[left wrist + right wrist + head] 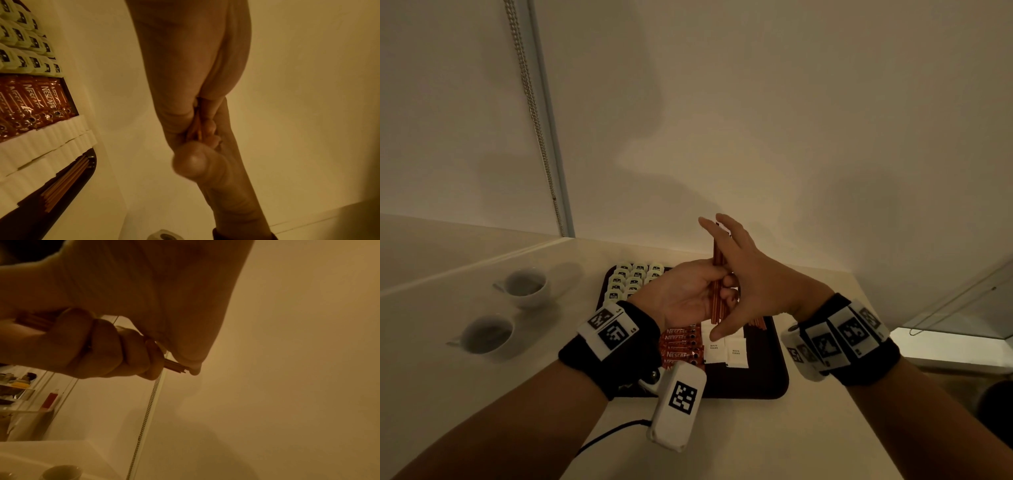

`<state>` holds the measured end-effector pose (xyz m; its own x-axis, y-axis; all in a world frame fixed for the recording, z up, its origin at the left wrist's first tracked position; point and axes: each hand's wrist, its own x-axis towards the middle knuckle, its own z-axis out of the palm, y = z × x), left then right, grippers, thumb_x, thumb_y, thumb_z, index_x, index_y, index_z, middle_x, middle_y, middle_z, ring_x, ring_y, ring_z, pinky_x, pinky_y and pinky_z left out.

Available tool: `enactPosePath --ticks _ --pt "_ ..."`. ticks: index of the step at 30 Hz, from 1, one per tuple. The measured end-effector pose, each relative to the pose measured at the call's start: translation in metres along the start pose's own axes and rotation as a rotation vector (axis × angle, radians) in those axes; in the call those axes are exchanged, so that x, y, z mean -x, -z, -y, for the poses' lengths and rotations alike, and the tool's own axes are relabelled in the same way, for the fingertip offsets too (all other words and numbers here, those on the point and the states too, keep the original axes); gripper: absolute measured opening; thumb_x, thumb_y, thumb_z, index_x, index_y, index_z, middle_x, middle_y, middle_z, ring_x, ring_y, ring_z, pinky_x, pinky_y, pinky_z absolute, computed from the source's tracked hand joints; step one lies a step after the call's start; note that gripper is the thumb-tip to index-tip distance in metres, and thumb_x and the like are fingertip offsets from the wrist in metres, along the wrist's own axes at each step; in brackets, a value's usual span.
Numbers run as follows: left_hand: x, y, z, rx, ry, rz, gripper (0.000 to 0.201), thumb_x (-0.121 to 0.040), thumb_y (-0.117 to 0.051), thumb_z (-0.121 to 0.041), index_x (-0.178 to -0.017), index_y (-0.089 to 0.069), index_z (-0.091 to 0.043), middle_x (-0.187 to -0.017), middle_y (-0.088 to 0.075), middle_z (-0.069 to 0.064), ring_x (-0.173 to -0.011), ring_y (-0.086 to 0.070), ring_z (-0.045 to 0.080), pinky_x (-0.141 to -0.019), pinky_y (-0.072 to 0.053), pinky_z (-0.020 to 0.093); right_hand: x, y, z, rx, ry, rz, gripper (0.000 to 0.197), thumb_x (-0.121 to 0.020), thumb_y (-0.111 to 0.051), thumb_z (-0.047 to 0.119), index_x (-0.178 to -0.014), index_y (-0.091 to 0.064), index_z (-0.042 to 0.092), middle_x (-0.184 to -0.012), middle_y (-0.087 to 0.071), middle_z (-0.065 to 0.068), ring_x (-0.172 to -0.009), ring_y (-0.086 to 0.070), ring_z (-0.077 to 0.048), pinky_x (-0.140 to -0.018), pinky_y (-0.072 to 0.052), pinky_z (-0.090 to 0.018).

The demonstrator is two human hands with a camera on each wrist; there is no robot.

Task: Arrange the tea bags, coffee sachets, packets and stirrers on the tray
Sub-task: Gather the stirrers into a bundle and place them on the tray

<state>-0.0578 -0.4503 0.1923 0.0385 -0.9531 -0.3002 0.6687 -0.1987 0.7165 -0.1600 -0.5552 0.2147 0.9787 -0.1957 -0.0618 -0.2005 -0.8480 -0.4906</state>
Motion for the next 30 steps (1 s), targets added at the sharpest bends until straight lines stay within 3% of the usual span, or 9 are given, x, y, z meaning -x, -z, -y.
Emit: enactPosePath --ticks 3,7,11,13,18,20,24,28,30 --pt "0.0006 -0.0016 0.0003 0.006 0.000 0.010 0.022 -0.099 -0.038 -0.008 -0.085 -0.055 -0.010 -0.060 -0.044 0.000 -0.047 -0.041 0.008 -0.049 -0.044 0.019 -0.0017 0.0025 -0.0011 -0.019 0.010 0.002 0.150 -0.041 -0.093 0.042 -0.146 0.014 0.038 -0.154 0.013 0.004 -0.145 0.008 -0.016 -0.114 -0.022 -0.039" --pt "0.0010 -0.0018 -0.0014 0.029 0.005 0.009 0.022 -0.099 -0.037 -0.008 -0.086 -0.056 -0.008 -0.062 -0.047 0.002 -0.050 -0.045 0.010 -0.051 -0.047 0.020 -0.0024 0.0052 -0.0013 0.016 0.065 -0.059 0.142 -0.046 -0.093 0.039 -0.149 0.004 0.031 -0.139 -0.010 0.013 -0.133 -0.020 -0.018 -0.104 -0.038 -0.030" --pt "0.0025 -0.0025 -0.0047 0.060 -0.004 0.012 0.023 -0.098 -0.038 -0.007 -0.084 -0.056 -0.007 -0.062 -0.048 0.002 -0.049 -0.047 0.011 -0.052 -0.050 0.022 -0.0030 0.0067 -0.0023 0.026 0.089 -0.075 0.142 -0.043 -0.092 0.044 -0.149 0.002 0.031 -0.144 -0.007 0.008 -0.136 -0.018 -0.019 -0.107 -0.038 -0.034" --pt "0.0022 -0.0031 -0.0050 0.066 -0.008 0.009 0.023 -0.098 -0.038 -0.007 -0.084 -0.055 -0.008 -0.061 -0.046 0.002 -0.048 -0.044 0.010 -0.051 -0.046 0.021 -0.0040 0.0071 -0.0025 0.043 0.111 -0.084 0.138 -0.044 -0.091 0.044 -0.149 -0.004 0.027 -0.142 -0.012 0.006 -0.132 -0.025 -0.018 -0.104 -0.043 -0.035" --pt "0.0029 -0.0078 -0.0052 0.058 0.018 -0.003 0.023 -0.099 -0.036 -0.012 -0.081 -0.050 -0.013 -0.059 -0.038 -0.002 -0.047 -0.035 0.007 -0.050 -0.038 0.019 -0.0045 0.0072 -0.0028 0.076 0.126 -0.062 0.136 -0.043 -0.085 0.056 -0.150 -0.008 0.021 -0.148 -0.003 0.007 -0.140 -0.014 -0.014 -0.106 -0.036 -0.022" --pt "0.0029 -0.0083 -0.0061 0.082 0.010 -0.004 0.024 -0.099 -0.036 -0.016 -0.080 -0.051 -0.013 -0.059 -0.039 -0.001 -0.048 -0.036 0.008 -0.051 -0.038 0.019 -0.0040 0.0084 -0.0022 0.087 0.134 -0.082 0.129 -0.045 -0.084 0.054 -0.148 -0.017 0.016 -0.146 -0.009 0.009 -0.136 -0.020 -0.012 -0.102 -0.037 -0.018" --pt "0.0043 -0.0051 -0.0064 0.168 -0.029 0.047 0.031 -0.099 -0.035 -0.026 -0.085 -0.058 -0.010 -0.066 -0.047 0.001 -0.053 -0.046 0.010 -0.056 -0.047 0.022 -0.0036 0.0104 -0.0029 0.095 0.164 -0.169 0.126 -0.044 -0.082 0.058 -0.145 -0.023 0.011 -0.144 -0.014 0.002 -0.133 -0.026 -0.014 -0.102 -0.038 -0.019" --pt "-0.0006 -0.0036 -0.0029 0.125 -0.057 0.029 0.027 -0.101 -0.034 -0.021 -0.087 -0.054 -0.010 -0.064 -0.044 -0.001 -0.051 -0.043 0.008 -0.054 -0.045 0.020 -0.0042 0.0087 -0.0089 0.082 0.148 -0.151 0.136 -0.039 -0.084 0.062 -0.147 -0.020 0.010 -0.150 -0.004 0.000 -0.140 -0.016 -0.012 -0.109 -0.033 -0.019" --pt "-0.0028 -0.0041 -0.0021 0.114 -0.058 0.012 0.028 -0.102 -0.034 -0.020 -0.085 -0.054 -0.010 -0.063 -0.045 -0.001 -0.051 -0.044 0.008 -0.054 -0.046 0.020 -0.0044 0.0077 -0.0102 0.091 0.151 -0.145 0.133 -0.041 -0.081 0.064 -0.146 -0.021 0.009 -0.149 -0.004 -0.001 -0.138 -0.019 -0.011 -0.107 -0.036 -0.019"
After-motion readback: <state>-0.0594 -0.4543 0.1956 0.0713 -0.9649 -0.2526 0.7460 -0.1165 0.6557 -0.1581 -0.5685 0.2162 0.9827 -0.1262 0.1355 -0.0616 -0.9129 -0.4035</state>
